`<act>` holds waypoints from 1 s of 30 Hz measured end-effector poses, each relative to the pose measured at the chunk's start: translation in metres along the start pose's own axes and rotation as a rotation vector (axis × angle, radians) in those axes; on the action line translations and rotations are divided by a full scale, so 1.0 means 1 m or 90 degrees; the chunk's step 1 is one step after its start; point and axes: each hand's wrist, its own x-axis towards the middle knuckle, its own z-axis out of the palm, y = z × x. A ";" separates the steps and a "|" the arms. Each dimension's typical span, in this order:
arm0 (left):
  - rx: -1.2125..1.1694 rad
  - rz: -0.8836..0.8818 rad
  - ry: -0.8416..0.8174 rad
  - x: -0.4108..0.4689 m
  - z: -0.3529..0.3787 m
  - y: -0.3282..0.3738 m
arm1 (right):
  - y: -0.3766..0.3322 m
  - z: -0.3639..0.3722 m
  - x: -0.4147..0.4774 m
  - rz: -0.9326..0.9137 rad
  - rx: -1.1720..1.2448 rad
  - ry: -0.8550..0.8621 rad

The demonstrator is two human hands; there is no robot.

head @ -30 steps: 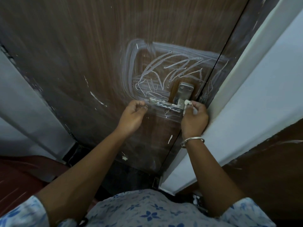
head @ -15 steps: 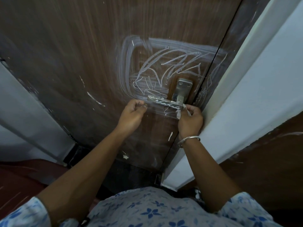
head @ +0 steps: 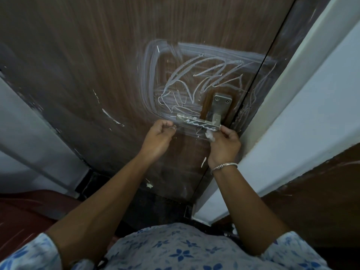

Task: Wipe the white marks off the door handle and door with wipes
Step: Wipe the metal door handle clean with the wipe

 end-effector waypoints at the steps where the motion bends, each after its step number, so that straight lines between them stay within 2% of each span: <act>1: 0.003 -0.002 -0.001 0.001 0.000 -0.001 | 0.000 0.003 -0.001 0.021 0.020 -0.010; 5: 0.007 -0.016 -0.007 0.001 0.003 -0.004 | -0.001 0.011 -0.007 0.082 0.103 -0.027; 12: 0.000 -0.024 0.025 0.004 0.000 -0.005 | -0.007 -0.004 -0.001 0.073 0.179 0.000; 19: 0.015 -0.020 0.010 0.000 0.005 -0.001 | -0.004 0.011 -0.008 0.081 0.101 -0.060; 26: 0.015 -0.008 0.038 -0.001 0.003 0.001 | -0.005 -0.006 0.001 0.038 0.150 -0.004; 30: 0.027 -0.018 0.015 -0.005 0.009 -0.001 | -0.001 0.007 -0.006 0.062 0.118 0.002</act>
